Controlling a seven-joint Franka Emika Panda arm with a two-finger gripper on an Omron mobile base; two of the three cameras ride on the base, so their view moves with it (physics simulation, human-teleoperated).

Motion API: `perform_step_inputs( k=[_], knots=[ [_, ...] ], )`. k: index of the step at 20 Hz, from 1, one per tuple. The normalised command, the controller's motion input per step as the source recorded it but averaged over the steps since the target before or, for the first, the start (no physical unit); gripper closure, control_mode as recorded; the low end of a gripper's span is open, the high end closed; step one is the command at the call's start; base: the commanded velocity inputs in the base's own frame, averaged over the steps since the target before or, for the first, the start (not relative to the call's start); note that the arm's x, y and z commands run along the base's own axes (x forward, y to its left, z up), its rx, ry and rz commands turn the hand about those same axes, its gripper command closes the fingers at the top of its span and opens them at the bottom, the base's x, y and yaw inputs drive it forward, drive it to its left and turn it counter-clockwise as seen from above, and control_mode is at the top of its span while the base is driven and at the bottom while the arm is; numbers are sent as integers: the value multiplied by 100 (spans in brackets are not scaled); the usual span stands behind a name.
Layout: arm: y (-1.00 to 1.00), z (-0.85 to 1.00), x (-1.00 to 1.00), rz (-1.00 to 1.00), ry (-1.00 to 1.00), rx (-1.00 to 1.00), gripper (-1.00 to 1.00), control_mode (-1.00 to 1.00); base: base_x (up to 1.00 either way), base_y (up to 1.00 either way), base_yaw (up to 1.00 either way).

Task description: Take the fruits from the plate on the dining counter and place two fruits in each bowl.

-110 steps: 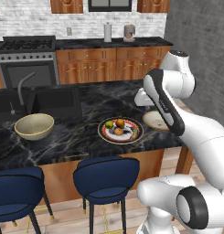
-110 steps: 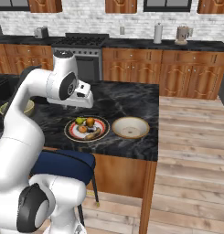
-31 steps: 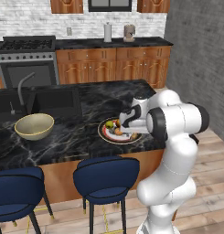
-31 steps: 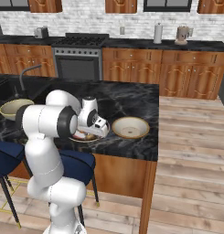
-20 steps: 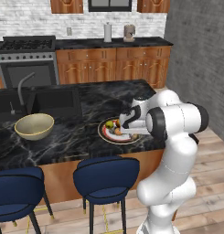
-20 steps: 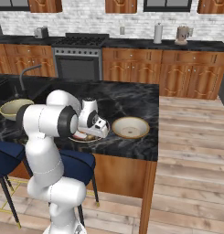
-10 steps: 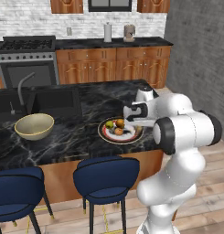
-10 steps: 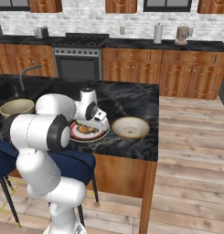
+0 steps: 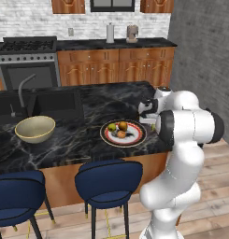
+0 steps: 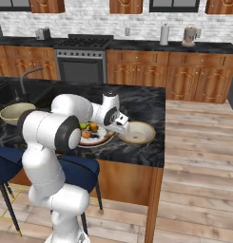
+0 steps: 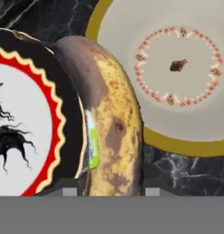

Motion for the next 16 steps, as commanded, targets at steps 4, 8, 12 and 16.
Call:
perform_step_inputs(
  k=[4, 8, 12, 16],
  knots=[
    [-83, 0, 97, 0, 11, 12, 100, -100, 0, 0, 0],
    [-64, -2, 92, 0, 15, 11, 100, -100, 0, 0, 0],
    [-35, -34, 78, 0, 13, 1, 100, -100, 0, 0, 0],
    [-11, -64, 7, 0, 12, 0, 100, -100, 0, 0, 0]
  ],
)
